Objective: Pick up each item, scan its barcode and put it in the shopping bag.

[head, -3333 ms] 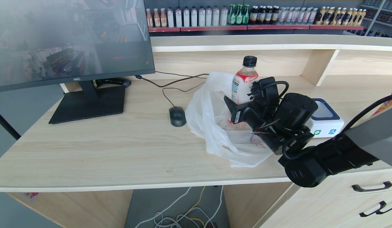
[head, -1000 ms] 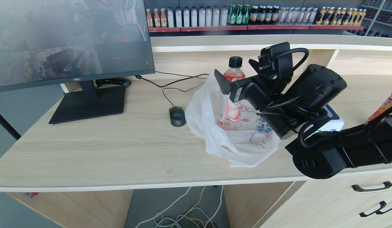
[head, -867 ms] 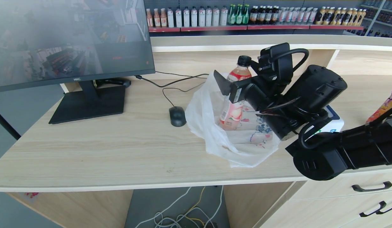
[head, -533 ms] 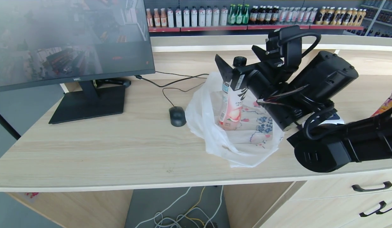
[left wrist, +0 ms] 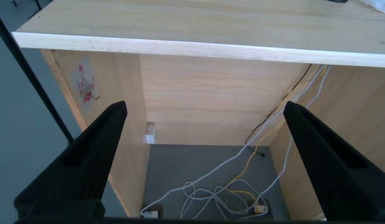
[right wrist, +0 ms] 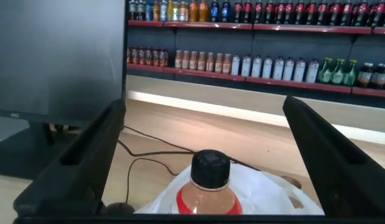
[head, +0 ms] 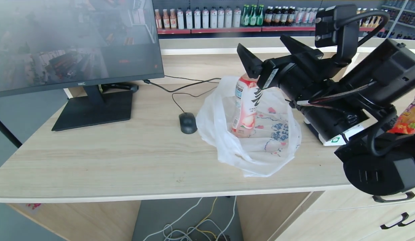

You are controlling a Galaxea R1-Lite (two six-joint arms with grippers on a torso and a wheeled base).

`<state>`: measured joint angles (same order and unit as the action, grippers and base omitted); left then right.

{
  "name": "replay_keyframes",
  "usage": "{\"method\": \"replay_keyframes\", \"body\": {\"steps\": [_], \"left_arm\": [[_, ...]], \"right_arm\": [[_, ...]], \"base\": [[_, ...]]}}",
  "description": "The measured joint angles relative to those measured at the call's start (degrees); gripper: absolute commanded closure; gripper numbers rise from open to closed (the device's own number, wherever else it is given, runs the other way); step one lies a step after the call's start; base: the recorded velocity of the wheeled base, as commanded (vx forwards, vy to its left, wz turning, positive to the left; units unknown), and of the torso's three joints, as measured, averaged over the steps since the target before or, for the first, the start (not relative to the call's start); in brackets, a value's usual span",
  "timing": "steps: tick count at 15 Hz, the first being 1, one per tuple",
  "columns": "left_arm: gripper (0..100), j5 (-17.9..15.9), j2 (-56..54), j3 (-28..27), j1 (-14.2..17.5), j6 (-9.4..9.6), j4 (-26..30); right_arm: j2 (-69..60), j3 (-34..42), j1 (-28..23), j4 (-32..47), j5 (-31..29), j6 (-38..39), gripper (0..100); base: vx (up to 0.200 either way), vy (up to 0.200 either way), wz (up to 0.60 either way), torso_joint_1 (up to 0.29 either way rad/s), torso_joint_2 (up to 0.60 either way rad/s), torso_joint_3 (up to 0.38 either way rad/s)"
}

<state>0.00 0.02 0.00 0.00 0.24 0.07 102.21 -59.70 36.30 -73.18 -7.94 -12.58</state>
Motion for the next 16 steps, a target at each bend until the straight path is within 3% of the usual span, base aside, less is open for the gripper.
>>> {"method": "replay_keyframes", "body": {"steps": [7,11,16], "left_arm": [[0,0.0,0.0,0.0,0.0,0.02,0.02],[0,0.0,0.0,0.0,0.0,0.02,0.0],[0,0.0,0.0,0.0,-0.02,1.01,0.02]], "right_arm": [[-16.37,33.79,0.93,-4.99,-2.24,4.29,0],[-19.6,39.83,1.18,-7.7,-4.9,4.1,0],[-20.09,41.4,0.63,-8.57,-4.78,3.39,0]], "base": [[0.0,0.0,0.0,0.0,0.0,0.0],[0.0,0.0,0.0,0.0,0.0,0.0],[0.0,0.0,0.0,0.0,0.0,0.0]]}}
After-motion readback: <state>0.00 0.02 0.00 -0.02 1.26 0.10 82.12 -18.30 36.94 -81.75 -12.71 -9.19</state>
